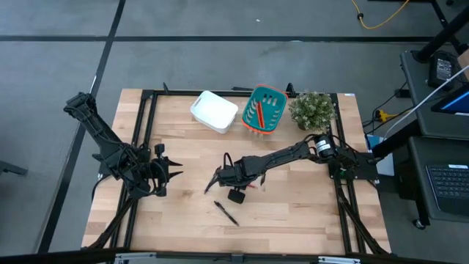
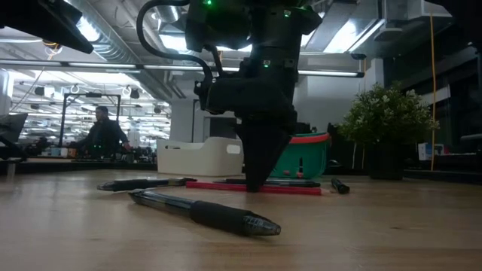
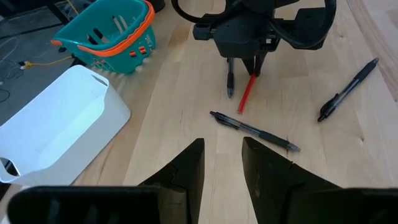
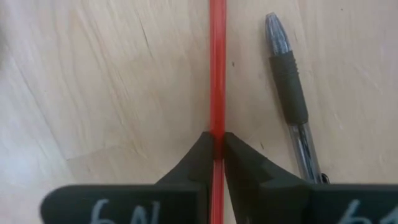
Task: Sort pens & pencils
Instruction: Put the red pencil into the green basket
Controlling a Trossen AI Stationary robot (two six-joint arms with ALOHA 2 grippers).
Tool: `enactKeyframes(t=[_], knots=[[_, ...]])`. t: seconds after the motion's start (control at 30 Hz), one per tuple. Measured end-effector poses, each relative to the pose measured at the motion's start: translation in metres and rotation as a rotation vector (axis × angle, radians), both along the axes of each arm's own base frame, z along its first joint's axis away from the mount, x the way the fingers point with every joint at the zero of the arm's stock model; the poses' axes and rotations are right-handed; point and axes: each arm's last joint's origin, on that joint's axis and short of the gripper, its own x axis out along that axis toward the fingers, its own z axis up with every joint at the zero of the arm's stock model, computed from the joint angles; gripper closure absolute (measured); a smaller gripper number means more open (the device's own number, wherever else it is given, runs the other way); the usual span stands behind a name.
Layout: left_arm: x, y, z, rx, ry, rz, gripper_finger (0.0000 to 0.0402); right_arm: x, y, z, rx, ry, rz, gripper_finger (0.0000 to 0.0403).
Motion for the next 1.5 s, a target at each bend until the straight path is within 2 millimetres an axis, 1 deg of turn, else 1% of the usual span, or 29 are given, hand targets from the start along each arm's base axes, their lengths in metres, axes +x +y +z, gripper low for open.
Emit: enactKeyframes(t=[0.4, 0.53, 0.63, 0.77, 0.93, 1.2, 1.5], knots=[[0.0, 0.0, 0.0, 0.0, 0.0, 0.0, 0.03, 0.011, 0.002, 0.023, -0.025, -0.028, 0.045, 0.0371], [0.0, 0.0, 0.0, 0.003, 0.002, 0.0, 0.03, 0.011, 0.002, 0.026, -0.028, -0.021, 0.045, 0.0371], [0.0, 0.0, 0.0, 0.003, 0.003, 0.0, 0.03, 0.01, 0.001, 0.033, -0.038, 0.004, 0.044, 0.0371], [0.0, 0.0, 0.0, 0.003, 0.003, 0.0, 0.03, 0.007, -0.001, 0.042, -0.102, 0.032, 0.017, 0.0371], [0.0, 0.0, 0.0, 0.003, 0.003, 0.0, 0.03, 0.009, -0.001, 0.055, -0.123, 0.029, 0.014, 0.0371], [-0.001, 0.001, -0.001, 0.01, 0.009, 0.0, 0.03, 0.004, -0.006, 0.08, -0.252, 0.062, -0.003, 0.0371], [-0.001, 0.002, -0.001, 0.023, 0.021, 0.0, 0.03, 0.001, -0.009, 0.109, -0.37, 0.053, -0.031, 0.0371]])
